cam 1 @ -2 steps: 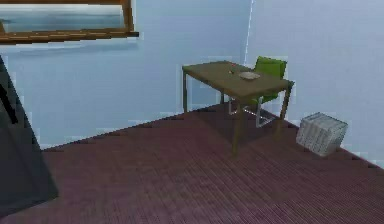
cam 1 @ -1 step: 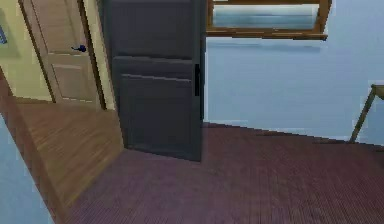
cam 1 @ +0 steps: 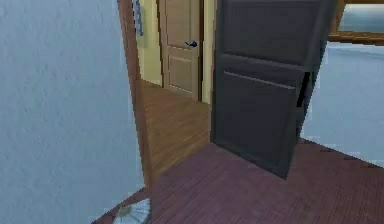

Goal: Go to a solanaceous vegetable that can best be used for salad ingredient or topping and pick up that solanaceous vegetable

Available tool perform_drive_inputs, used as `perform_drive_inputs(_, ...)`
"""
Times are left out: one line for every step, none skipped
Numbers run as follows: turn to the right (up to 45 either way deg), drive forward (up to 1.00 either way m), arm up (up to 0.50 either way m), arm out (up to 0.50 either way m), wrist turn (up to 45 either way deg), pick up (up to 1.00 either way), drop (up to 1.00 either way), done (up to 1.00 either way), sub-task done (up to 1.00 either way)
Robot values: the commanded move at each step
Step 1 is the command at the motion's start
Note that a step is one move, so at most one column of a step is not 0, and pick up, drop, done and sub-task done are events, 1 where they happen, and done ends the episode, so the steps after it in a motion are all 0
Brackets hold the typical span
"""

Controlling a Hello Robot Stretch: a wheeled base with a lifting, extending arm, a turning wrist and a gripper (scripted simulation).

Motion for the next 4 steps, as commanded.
perform_drive_inputs(0.0,0.95,0.00,0.00,0.0,0.00,0.00,0.00,0.00)
perform_drive_inputs(-39.0,0.00,0.00,0.00,0.0,0.00,0.00,0.00,0.00)
perform_drive_inputs(0.0,0.05,0.00,0.00,0.0,0.00,0.00,0.00,0.00)
perform_drive_inputs(36.0,0.00,0.00,0.00,0.0,0.00,0.00,0.00,0.00)
